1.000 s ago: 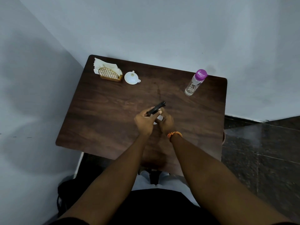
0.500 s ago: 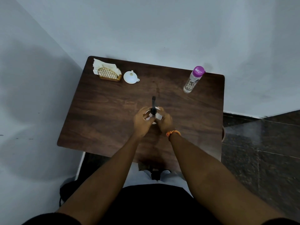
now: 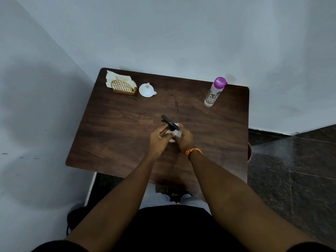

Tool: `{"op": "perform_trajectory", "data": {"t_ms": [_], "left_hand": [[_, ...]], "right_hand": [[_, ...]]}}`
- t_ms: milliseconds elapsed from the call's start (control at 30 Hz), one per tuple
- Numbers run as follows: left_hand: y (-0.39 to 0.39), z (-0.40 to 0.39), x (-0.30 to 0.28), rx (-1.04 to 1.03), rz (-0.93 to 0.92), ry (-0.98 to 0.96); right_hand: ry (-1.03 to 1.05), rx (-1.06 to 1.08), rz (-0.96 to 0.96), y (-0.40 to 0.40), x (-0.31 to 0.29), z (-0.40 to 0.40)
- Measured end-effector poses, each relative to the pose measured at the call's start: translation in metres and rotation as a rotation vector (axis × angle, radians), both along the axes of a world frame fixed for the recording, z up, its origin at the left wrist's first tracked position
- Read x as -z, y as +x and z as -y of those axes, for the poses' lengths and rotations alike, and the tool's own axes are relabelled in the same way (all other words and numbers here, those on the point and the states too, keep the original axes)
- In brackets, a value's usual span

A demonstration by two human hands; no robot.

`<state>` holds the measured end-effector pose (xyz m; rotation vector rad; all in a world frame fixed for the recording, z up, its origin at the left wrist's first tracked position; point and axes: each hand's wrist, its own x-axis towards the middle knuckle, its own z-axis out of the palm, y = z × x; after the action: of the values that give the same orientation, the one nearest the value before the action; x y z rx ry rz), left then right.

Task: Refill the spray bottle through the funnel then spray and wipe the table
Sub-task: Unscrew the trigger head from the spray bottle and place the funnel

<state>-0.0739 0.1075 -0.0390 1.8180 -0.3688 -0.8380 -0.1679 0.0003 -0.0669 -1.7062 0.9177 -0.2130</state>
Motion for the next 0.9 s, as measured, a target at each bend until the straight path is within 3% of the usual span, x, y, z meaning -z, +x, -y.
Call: {"op": "perform_trajectory", "data": {"t_ms": [233,500,600,767,900], "left_hand": [[-0.004,0.005,-0.007,-0.133,-0.054,-0.021],[-0.013,0.007,-0.026,-0.101,0.135,-0.084],[-0.01,0.008,-0.042,-0.107,0.246,-0.068],[-0.002,0.0,-0.089,-0.085,0.427,-0.164],[0.011,-0.009,-0.132,-0.109,0.416,-0.274]], "right_hand": [[-0.011,-0.002,-0.054,-0.001,0.015,-0.001],[0.068,0.007,-0.069,-0.002,0.041,0.004],[0.093,0.021,-0.087,-0.002,0.018,0.002],[0.113,0.07,-0.033,-0.004,0.01,0.0],[0.077,0.056,-0.051,-0.005,0.008,0.0]]}}
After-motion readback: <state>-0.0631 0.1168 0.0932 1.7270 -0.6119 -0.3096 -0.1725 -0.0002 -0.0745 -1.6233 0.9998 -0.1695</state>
